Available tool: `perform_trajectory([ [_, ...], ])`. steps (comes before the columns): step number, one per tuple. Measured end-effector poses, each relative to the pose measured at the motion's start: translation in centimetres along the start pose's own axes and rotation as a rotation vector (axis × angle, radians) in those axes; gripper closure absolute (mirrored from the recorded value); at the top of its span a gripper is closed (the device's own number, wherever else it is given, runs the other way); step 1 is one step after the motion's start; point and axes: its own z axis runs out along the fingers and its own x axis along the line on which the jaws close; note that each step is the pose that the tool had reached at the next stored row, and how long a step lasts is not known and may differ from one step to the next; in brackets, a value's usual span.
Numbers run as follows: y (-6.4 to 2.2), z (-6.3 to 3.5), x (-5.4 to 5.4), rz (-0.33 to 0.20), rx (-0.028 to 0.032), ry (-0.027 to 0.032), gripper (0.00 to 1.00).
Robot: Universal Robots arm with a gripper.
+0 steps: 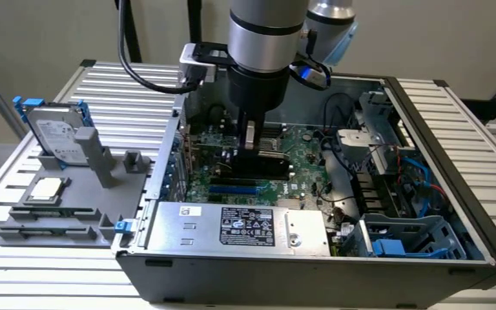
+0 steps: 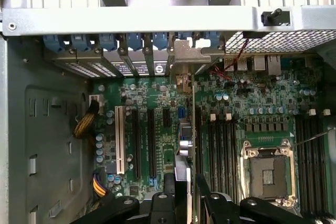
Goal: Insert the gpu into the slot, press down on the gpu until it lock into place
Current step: 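Insert the gpu into the slot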
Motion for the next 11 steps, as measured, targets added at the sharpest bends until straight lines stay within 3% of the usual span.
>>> perform_trajectory([
  [11, 0.01, 2.0, 0.1, 0.001, 0.0, -0.0001, 0.74],
])
